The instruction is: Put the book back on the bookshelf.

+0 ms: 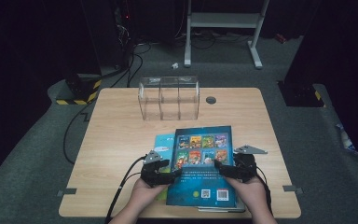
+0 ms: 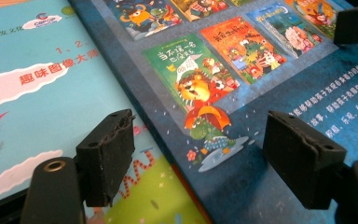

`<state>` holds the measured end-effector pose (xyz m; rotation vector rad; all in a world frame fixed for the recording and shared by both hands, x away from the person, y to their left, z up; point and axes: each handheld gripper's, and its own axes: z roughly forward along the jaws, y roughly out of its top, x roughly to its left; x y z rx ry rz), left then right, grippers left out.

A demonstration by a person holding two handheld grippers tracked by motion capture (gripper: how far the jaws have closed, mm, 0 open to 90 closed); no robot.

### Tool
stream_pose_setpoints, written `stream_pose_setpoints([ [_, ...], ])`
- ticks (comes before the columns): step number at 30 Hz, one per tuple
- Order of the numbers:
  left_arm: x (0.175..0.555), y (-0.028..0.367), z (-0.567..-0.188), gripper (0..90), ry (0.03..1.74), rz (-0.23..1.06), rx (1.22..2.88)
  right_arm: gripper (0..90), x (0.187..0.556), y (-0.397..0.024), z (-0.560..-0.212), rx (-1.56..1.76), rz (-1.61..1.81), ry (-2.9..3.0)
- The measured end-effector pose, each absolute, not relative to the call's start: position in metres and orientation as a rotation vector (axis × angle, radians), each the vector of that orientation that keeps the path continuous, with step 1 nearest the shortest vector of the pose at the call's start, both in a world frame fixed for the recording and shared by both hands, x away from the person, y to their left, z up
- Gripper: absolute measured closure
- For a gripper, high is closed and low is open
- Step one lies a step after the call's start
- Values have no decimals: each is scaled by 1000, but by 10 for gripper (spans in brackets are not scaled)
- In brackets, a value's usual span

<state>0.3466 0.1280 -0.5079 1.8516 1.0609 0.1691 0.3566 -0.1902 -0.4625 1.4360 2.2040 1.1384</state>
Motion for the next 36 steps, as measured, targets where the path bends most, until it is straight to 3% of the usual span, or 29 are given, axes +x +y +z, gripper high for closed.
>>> stream_pose_setpoints([
  [5,345,128,-509,254,1051,169,1847,181,355,-187,-462,1443,1113,2216],
  [8,344,126,-508,318,1031,161,1847,205,357,-189,-460,1459,1107,2198],
  [27,342,124,-508,350,1050,186,1829,238,361,-187,-457,1463,1078,2203],
  [36,343,120,-508,357,1054,188,1821,297,355,-191,-453,1476,1068,2178],
])
